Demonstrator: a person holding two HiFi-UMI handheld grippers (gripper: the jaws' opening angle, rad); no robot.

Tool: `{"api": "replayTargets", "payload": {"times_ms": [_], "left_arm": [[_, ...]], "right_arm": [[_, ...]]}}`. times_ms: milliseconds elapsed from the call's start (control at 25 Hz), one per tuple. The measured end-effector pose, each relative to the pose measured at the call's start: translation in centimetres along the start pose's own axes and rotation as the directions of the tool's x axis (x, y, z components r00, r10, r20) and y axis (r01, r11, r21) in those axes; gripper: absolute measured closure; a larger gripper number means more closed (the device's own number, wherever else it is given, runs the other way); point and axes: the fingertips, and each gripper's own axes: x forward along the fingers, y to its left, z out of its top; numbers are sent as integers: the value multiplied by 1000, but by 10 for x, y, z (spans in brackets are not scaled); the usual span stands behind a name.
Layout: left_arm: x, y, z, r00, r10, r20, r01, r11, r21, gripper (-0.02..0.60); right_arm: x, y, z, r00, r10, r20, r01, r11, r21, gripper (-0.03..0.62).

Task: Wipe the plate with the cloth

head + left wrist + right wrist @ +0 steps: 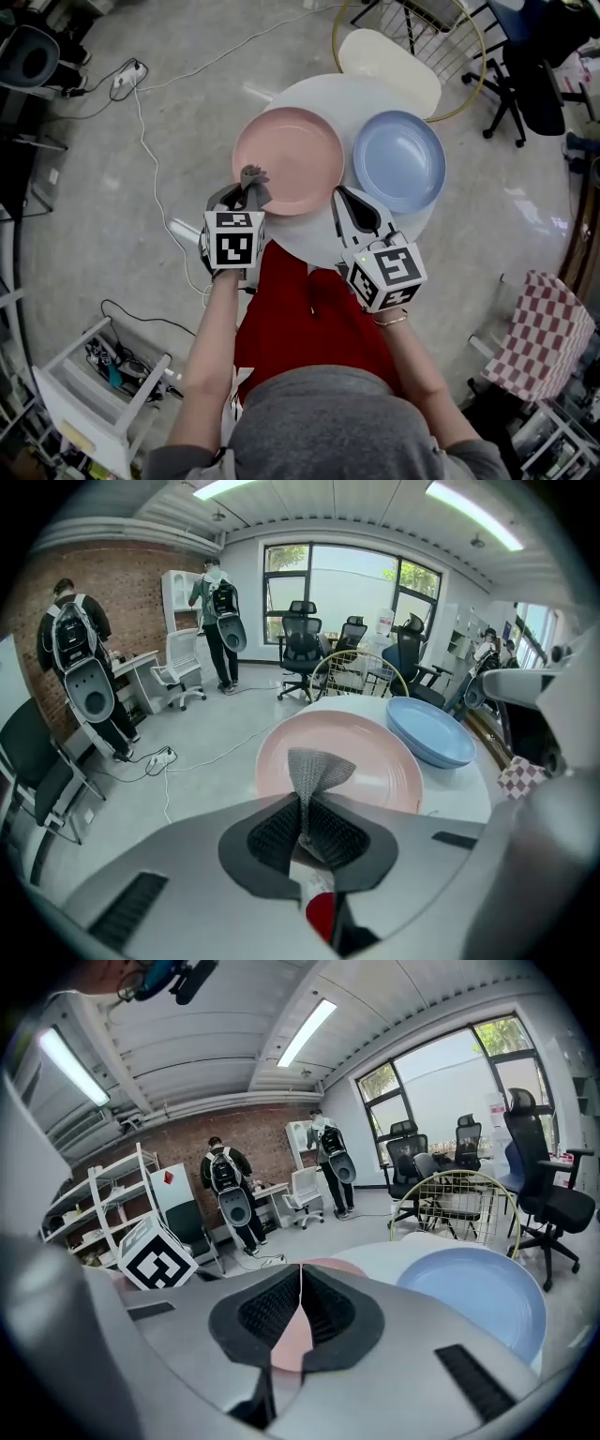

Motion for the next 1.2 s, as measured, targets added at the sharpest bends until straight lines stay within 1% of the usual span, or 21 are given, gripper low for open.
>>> {"api": "replayTargets", "payload": {"times_ms": [240,520,840,1000,1200], "left_arm": [[-22,6,19,996,14,84,-12,1000,-16,546],[-48,-1,37,985,34,171,-27,999,-41,548],[-82,-14,43,969,58,241,-42,997,-67,548],[-100,-20,42,957,61,283,-32,994,-105,548],[-123,-33,47,940,76,333,-45,994,-100,548]], "right_arm": [[3,8,11,999,28,21,-28,999,-19,565],[-8,11,25,997,52,55,-50,998,-50,565],[-28,8,49,989,62,131,-54,996,-66,565],[-41,9,56,984,72,161,-61,996,-71,565],[-59,11,61,977,91,192,-76,993,-85,565]]}}
